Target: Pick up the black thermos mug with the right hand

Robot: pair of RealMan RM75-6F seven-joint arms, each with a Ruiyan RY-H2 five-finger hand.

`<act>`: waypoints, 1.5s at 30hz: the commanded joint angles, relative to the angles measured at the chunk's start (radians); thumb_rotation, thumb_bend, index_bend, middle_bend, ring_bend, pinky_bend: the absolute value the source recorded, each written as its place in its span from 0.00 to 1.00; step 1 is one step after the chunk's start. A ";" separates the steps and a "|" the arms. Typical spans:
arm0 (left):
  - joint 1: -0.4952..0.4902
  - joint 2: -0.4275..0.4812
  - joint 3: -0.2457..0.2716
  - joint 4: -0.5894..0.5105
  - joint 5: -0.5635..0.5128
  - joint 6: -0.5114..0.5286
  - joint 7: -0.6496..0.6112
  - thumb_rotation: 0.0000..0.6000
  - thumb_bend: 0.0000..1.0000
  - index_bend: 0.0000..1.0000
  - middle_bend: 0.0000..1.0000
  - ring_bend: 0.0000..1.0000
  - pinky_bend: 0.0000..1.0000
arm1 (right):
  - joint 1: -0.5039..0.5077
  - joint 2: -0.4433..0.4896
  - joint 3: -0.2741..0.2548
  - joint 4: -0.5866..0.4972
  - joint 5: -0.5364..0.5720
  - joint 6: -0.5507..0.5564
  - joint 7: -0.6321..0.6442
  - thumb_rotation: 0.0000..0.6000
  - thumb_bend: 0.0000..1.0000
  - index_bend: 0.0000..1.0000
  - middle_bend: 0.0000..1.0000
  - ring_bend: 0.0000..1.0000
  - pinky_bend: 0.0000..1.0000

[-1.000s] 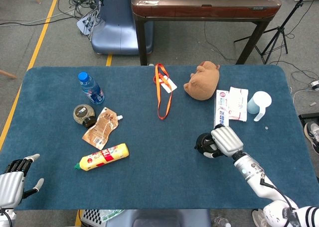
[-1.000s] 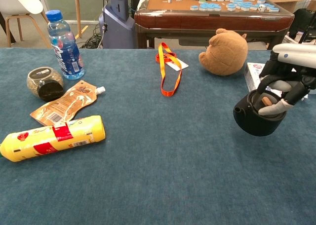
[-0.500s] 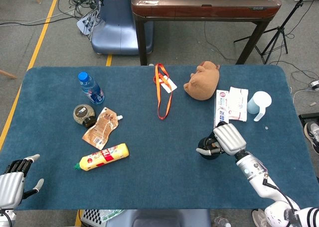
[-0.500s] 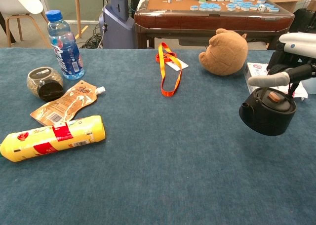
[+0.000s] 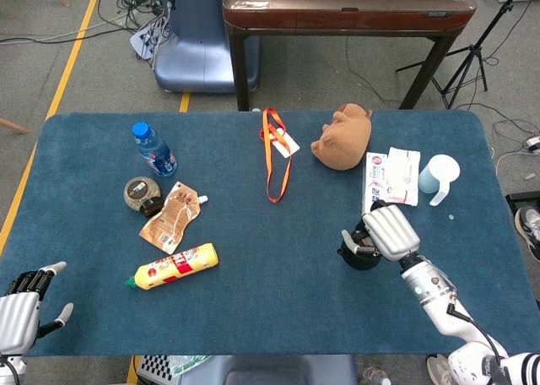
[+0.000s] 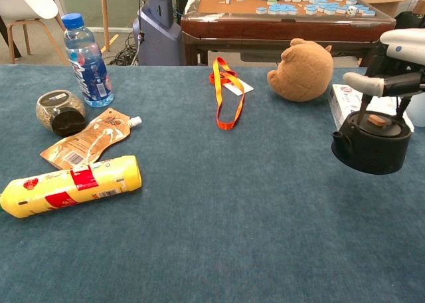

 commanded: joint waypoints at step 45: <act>-0.003 -0.004 0.000 0.006 -0.001 -0.005 -0.004 1.00 0.25 0.21 0.23 0.23 0.15 | 0.013 -0.055 0.021 0.043 -0.002 0.062 -0.106 0.77 0.54 1.00 1.00 0.96 0.32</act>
